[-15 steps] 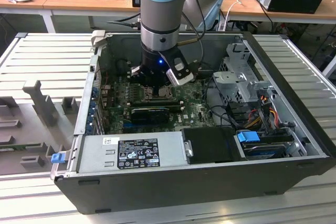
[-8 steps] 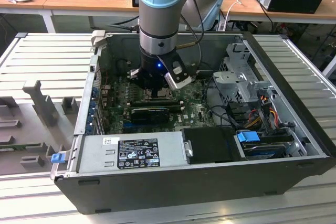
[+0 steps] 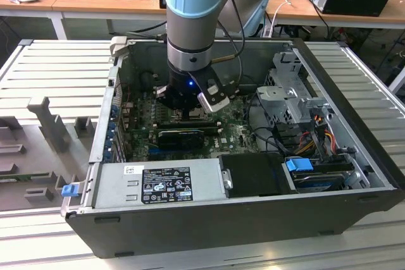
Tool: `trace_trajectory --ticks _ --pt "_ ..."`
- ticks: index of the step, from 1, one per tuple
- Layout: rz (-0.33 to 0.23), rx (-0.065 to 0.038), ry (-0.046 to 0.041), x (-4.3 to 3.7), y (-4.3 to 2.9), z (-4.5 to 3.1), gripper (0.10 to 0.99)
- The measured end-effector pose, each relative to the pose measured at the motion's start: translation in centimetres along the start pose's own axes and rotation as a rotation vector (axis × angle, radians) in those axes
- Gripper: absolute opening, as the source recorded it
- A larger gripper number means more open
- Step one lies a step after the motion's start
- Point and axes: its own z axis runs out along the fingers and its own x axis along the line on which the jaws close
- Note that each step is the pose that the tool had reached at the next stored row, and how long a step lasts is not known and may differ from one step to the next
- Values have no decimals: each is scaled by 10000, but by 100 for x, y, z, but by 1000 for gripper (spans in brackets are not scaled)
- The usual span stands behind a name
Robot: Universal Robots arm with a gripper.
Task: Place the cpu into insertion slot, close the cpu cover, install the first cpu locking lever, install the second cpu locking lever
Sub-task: 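Install the second cpu locking lever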
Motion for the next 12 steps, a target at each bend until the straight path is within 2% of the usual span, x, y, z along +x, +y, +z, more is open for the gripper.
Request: trace_trajectory --ticks 2,6,12 --pt "-51 -60 7 30 -49 -9 106" --pt "-102 -321 3 84 -76 -14 106" --pt "-296 -384 38 155 -96 1 106"
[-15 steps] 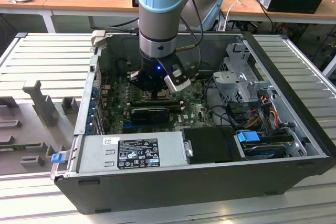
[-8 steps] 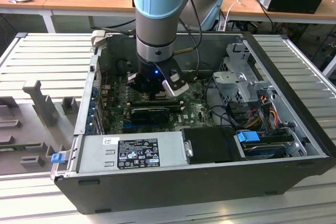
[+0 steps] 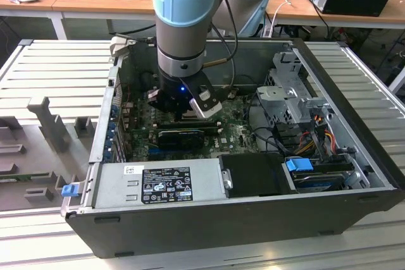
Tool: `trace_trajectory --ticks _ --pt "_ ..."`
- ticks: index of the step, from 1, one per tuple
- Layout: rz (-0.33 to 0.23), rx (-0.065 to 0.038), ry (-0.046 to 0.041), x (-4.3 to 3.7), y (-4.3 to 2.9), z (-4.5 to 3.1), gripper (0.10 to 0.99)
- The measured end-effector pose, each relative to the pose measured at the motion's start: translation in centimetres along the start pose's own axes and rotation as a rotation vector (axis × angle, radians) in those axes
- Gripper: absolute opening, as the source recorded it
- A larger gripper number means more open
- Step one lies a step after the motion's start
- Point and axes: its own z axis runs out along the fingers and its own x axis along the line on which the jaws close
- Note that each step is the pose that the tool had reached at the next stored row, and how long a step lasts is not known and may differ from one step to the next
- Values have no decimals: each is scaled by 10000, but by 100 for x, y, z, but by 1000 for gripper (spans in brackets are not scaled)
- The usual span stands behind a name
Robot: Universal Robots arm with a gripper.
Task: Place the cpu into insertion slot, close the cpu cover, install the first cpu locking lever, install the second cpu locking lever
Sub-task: 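Install the second cpu locking lever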
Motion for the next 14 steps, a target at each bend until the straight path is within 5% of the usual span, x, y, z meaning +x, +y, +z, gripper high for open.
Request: trace_trajectory --ticks 4,14 --pt "-7 -315 -25 23 -36 17 106" --pt "-9 -315 -24 22 -39 21 106"
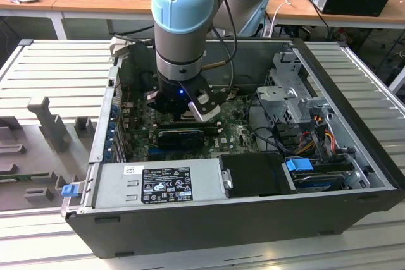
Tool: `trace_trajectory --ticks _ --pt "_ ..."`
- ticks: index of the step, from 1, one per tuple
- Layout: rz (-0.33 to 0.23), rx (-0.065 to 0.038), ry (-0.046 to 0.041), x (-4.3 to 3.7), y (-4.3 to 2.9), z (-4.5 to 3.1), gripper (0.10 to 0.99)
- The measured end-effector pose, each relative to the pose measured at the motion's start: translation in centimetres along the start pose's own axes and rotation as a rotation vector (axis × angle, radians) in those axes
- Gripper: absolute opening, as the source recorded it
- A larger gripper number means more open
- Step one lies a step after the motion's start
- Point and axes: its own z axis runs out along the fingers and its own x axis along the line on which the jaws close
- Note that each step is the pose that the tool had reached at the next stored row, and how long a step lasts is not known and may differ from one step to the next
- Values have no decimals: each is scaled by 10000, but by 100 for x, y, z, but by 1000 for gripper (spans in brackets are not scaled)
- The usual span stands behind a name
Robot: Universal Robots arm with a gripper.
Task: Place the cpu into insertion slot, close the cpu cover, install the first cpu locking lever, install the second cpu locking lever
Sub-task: 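Install the second cpu locking lever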
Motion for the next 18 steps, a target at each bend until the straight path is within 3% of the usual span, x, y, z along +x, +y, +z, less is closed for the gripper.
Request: trace_trajectory --ticks 8,13,18 --pt "-21 -45 -87 45 -23 24 106" --pt "-29 -229 -127 101 -44 54 106" --pt "-31 -424 -145 108 -55 93 106"
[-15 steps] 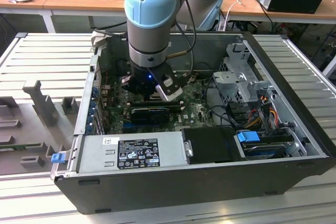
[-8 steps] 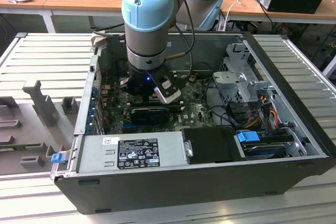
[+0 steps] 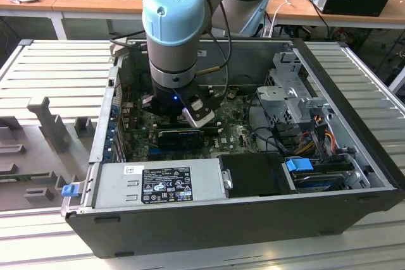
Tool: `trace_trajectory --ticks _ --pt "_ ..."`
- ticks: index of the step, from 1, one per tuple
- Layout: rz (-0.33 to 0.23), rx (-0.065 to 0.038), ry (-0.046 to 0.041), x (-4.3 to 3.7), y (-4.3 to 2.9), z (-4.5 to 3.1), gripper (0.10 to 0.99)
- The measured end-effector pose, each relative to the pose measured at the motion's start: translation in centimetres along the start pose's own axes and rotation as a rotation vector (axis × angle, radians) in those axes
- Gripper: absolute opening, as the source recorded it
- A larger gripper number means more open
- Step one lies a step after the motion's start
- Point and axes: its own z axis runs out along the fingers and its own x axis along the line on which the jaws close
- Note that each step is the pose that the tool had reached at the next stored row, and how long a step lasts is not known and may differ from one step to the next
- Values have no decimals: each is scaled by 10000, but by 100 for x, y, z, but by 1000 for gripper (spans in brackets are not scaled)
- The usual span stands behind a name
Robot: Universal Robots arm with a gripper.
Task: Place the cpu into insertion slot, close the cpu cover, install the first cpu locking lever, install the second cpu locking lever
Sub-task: 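Install the second cpu locking lever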
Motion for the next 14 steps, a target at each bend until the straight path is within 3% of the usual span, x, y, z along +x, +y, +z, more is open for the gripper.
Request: trace_trajectory --ticks 6,7,9,12,14 --pt "0 -281 -23 1 -19 65 106" --pt "-1 -379 -32 1 -19 89 106" --pt "-1 -414 -34 6 -15 86 106" --pt "1 -414 -35 8 14 -9 106" --pt "1 -414 -35 7 21 -32 106"
